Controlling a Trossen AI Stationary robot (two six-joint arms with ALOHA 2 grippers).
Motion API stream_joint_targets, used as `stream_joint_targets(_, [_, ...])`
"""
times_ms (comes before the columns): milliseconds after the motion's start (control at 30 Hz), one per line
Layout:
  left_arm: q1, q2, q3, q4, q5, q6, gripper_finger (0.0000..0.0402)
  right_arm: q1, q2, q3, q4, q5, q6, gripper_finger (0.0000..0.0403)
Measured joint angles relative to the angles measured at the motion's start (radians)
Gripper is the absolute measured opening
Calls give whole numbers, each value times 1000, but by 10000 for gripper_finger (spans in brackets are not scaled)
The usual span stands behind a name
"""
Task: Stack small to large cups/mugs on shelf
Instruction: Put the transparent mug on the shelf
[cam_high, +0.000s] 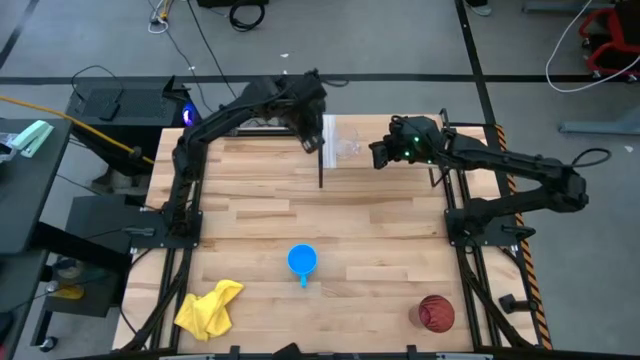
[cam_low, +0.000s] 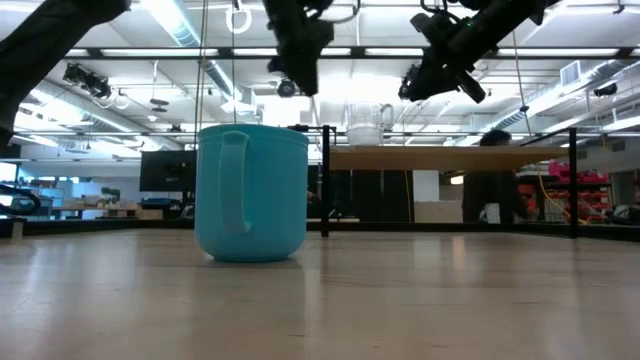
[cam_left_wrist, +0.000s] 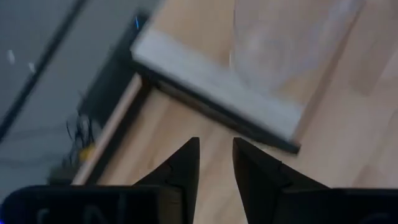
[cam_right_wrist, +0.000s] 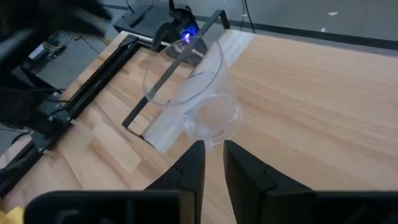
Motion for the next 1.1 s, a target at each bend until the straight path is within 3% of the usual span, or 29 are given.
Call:
stream_joint_targets(300, [-52, 1, -121, 75, 47, -73, 75, -47, 65, 0, 32, -61, -8, 66])
stream_joint_targets(633, [-75, 6, -121, 198, 60, -91, 54, -43, 158, 0, 92, -100, -4, 66])
stream_joint_targets(1100, [-49, 45, -121, 304, 82, -85, 52, -31, 168, 0, 141, -119, 4, 66])
